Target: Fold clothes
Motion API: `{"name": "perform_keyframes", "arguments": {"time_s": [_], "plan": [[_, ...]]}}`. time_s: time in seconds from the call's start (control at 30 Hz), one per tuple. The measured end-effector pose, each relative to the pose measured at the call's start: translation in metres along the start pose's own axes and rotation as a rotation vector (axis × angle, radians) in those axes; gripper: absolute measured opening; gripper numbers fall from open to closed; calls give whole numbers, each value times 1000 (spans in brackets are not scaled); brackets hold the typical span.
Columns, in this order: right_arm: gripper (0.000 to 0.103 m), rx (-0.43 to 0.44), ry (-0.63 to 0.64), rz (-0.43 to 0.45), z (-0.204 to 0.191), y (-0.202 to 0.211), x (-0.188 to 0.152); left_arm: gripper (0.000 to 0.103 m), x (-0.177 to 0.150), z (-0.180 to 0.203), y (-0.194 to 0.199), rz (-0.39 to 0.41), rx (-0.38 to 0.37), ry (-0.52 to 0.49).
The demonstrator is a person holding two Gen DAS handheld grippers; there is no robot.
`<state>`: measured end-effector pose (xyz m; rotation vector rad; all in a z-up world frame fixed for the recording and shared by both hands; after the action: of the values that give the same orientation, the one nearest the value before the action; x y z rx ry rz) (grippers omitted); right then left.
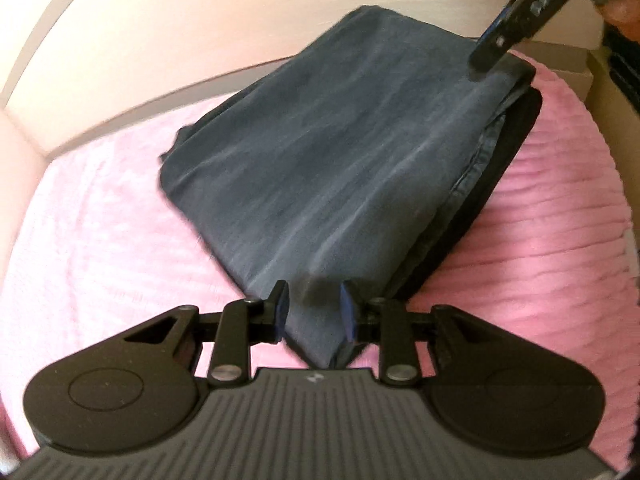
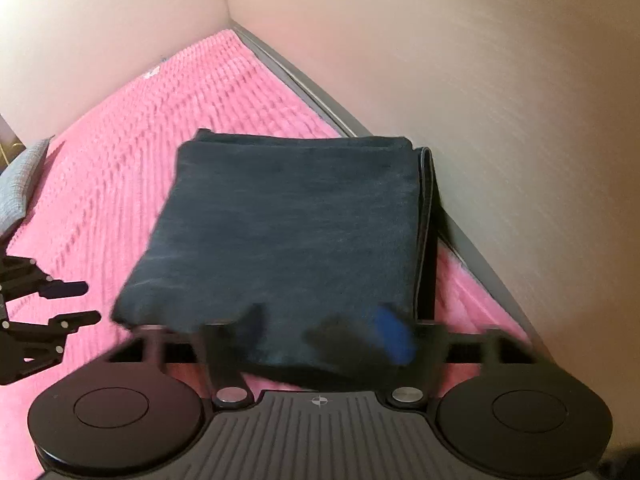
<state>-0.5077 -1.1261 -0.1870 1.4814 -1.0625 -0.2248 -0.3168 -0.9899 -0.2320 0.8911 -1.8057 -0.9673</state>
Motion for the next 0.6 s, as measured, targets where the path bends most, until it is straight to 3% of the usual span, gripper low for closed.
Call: {"name": "perform_keyframes", "arguments": {"time_s": [0.03,0.1,0.27,0.33,0.47,0.6], "plan": [[74,9,2,-8,-7,5,-4,24,-6,-3,7,-22,-4,35],[74,30,-7,-38,-17,14,-16,34,-20,-9,27,-55,0,117],[75,76,-73,-86,-38,34,-43,74,-44,-22,70,-94,-38,433],[75,82,-113,-75,-45,44,-51,84,-48,-23,83,-78,-38,533],[76,47,-141,-19,-62,76,-58,92,-50,-29,112,1,-7,674],[96,-27,-171,89,-83,125,-67,92,-46,-30,142,37,-35,695]]}}
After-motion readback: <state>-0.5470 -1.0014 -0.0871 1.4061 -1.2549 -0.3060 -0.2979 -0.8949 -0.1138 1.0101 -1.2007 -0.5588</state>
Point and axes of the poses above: each gripper's, at about its wrist camera, not at the fingertips, and y roughly against the way its jaws point, z to its right, x to its top, the point moved 7 cm from there along -y, roughly the way its jaws point, and after that the axes turned 5 degrees about -z, right-handed, at the moved point
